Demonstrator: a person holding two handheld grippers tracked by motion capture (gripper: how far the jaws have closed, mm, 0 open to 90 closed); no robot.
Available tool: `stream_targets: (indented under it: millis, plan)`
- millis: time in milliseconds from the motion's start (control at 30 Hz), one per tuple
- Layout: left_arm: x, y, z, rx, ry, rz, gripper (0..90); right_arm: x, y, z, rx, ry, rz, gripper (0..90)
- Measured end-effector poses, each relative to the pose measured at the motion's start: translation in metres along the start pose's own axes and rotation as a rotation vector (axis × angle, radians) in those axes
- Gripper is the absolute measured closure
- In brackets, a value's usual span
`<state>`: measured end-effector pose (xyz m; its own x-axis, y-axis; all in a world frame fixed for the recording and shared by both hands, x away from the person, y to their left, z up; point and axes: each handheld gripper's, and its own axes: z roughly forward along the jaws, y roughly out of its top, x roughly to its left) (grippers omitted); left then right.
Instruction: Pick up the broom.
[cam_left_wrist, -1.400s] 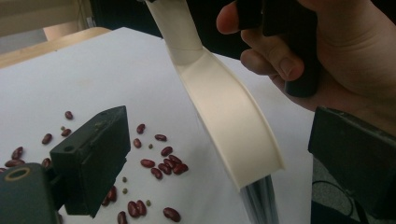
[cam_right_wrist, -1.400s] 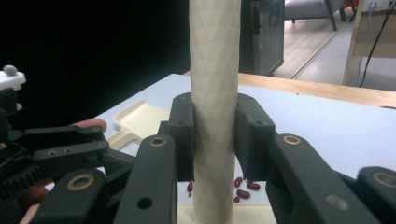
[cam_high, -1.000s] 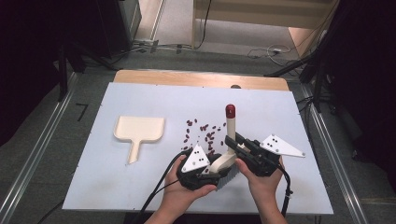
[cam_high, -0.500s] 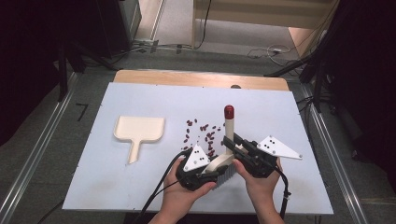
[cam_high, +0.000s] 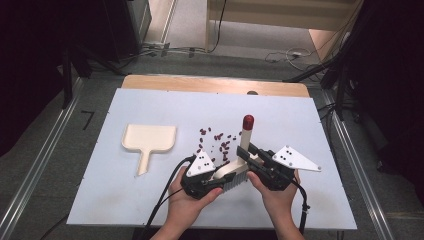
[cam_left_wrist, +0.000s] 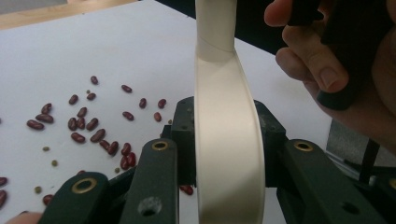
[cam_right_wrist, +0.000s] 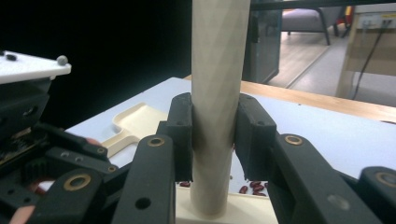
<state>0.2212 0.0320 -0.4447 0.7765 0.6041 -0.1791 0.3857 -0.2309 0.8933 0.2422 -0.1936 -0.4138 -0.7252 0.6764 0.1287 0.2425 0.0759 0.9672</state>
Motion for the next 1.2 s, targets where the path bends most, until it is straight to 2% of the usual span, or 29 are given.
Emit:
stream_targets:
  millis: [33, 200, 267, 367, 467, 567, 633, 733, 900, 1000, 1067, 1200]
  plan:
    - [0.002, 0.000, -0.002, 0.001, 0.000, 0.010, 68.3, 0.000, 0.000, 0.000, 0.000, 0.000, 0.000, 66.6]
    - [0.011, -0.002, -0.018, -0.006, -0.001, 0.014, 68.3, -0.008, 0.004, 0.000, 0.026, 0.123, -0.011, 58.9]
    - [0.015, -0.002, -0.026, -0.008, 0.005, 0.027, 68.3, -0.012, 0.006, 0.000, 0.046, 0.147, -0.019, 58.0]
    - [0.021, -0.002, -0.036, -0.009, -0.002, 0.038, 68.3, -0.020, 0.010, -0.002, 0.060, 0.193, -0.007, 57.3]
    - [0.025, -0.003, -0.043, -0.003, -0.004, 0.058, 68.3, -0.028, 0.011, -0.005, 0.039, 0.193, -0.039, 54.8]
    - [0.031, -0.004, -0.048, -0.006, -0.015, 0.063, 68.3, -0.034, 0.013, -0.007, 0.070, 0.173, -0.052, 51.5]
    - [0.035, -0.005, -0.050, -0.002, -0.016, 0.074, 68.3, -0.038, 0.014, -0.008, 0.106, 0.160, -0.044, 49.4]
    - [0.045, -0.009, -0.051, 0.011, -0.021, 0.075, 68.3, -0.046, 0.012, -0.007, 0.130, 0.196, -0.044, 48.0]
    - [0.058, -0.012, -0.056, -0.001, -0.045, 0.049, 68.2, -0.055, 0.009, -0.001, 0.189, 0.242, -0.047, 44.6]
    - [0.062, -0.012, -0.058, 0.005, -0.094, 0.077, 68.2, -0.058, 0.008, 0.000, 0.221, 0.266, -0.038, 41.0]
    - [0.064, -0.012, -0.058, 0.021, -0.100, 0.084, 68.2, -0.060, 0.007, 0.001, 0.248, 0.263, -0.047, 40.3]
    - [0.067, -0.014, -0.058, 0.031, -0.124, 0.093, 68.2, -0.059, 0.005, 0.002, 0.279, 0.292, -0.061, 36.4]
